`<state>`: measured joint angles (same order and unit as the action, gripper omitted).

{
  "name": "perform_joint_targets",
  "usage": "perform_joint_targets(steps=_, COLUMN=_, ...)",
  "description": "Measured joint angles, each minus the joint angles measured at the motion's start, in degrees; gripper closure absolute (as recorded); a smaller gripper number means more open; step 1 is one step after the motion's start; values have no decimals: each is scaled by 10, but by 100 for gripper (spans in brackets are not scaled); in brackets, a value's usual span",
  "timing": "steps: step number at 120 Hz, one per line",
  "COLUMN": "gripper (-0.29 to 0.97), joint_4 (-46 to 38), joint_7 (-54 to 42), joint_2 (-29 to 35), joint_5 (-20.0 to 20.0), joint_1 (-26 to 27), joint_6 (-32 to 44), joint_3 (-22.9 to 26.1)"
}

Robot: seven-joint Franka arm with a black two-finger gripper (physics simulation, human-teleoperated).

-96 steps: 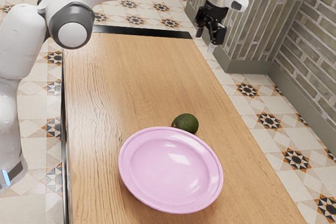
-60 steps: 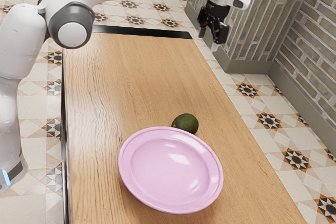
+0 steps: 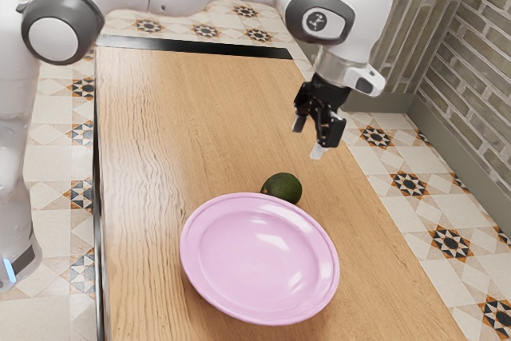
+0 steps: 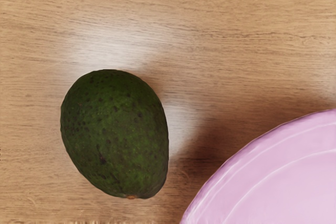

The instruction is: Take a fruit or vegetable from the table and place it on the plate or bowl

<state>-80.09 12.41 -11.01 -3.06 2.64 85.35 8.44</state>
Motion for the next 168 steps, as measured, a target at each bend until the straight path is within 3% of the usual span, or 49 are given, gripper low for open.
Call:
perform_joint_targets(steps=24, gripper=0, joint_4=-34, joint_7=108, joint_2=6, joint_5=-36, joint_1=-21, joint_6=20, joint_3=-14)
perform_joint_targets(steps=48, gripper=0, joint_4=-39, joint_7=219, joint_2=-9, joint_5=-32, joint_1=-30, joint_6=36, joint_3=-14)
perform_joint_targets(steps=72, gripper=0, joint_4=-52, joint_7=292, joint_2=-5, joint_5=27, joint_1=-25, joint_6=48, joint_3=7)
perform_joint_targets(steps=111, gripper=0, joint_4=-259, joint_7=346, joint_2=154, joint_5=11, joint_1=-31, joint_6=115, joint_3=-1)
perform_joint_targets(steps=152, gripper=0, joint_4=-322, joint_7=357, joint_2=254, joint_5=6, joint_1=-44, joint_6=64, joint_3=-5)
perform_joint_targets(steps=168, gripper=0, joint_4=-357, joint_7=344, joint_2=291, joint_5=9, joint_1=-74, joint_6=56, joint_3=-12)
